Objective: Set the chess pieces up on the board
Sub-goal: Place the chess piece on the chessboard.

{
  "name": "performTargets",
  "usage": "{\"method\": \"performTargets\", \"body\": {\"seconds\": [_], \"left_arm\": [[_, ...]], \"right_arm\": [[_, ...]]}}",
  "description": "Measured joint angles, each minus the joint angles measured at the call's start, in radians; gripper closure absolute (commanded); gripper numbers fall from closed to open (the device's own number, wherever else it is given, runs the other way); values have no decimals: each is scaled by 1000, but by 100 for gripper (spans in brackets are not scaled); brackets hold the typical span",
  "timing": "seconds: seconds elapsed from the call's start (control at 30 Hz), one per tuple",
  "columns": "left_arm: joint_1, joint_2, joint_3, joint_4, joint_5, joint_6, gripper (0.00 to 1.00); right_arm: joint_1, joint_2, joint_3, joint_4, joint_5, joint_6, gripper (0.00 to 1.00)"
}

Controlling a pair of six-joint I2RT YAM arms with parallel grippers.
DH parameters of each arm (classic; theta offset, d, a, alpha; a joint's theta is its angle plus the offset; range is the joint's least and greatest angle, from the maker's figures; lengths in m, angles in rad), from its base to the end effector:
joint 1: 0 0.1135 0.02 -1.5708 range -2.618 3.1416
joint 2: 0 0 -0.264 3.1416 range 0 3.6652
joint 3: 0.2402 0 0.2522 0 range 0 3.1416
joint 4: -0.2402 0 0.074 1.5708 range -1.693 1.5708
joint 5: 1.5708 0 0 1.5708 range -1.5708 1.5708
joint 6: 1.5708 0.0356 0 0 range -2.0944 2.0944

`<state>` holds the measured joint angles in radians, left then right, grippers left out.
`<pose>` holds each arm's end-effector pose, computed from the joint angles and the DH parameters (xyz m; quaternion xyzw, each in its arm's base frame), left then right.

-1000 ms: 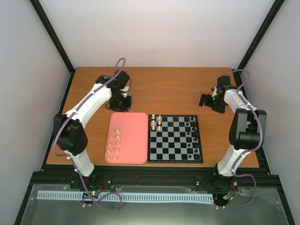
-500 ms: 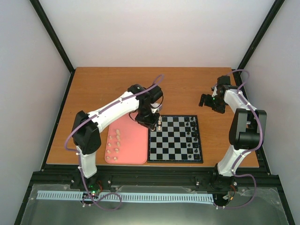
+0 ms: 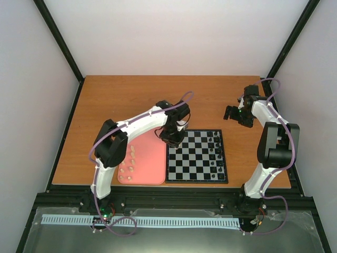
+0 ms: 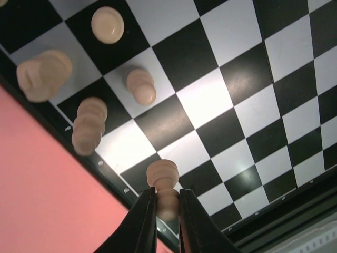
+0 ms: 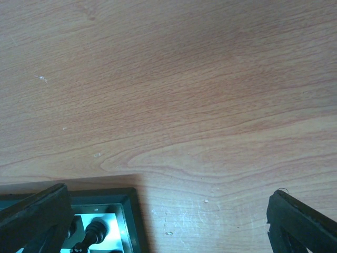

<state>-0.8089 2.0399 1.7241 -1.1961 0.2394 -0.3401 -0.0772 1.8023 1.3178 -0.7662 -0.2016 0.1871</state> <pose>0.2681 -0.2932 0.2215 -0.2339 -0.9645 0.1161 0.0403 0.3590 -0.0206 0.2061 0.1135 0.9758 0.1079 0.1529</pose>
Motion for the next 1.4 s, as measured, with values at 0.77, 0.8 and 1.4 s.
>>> {"method": "performTargets", "body": {"seconds": [0.77, 0.8, 1.4], "left_arm": [[-10, 103, -3, 60, 21, 43, 99], [-10, 103, 1, 57, 20, 44, 99], [-17, 116, 19, 51, 22, 57, 72]], "right_arm": [[0, 0, 0, 0, 7, 0, 0], [0, 0, 0, 0, 7, 0, 0], [0, 0, 0, 0, 6, 0, 0]]}}
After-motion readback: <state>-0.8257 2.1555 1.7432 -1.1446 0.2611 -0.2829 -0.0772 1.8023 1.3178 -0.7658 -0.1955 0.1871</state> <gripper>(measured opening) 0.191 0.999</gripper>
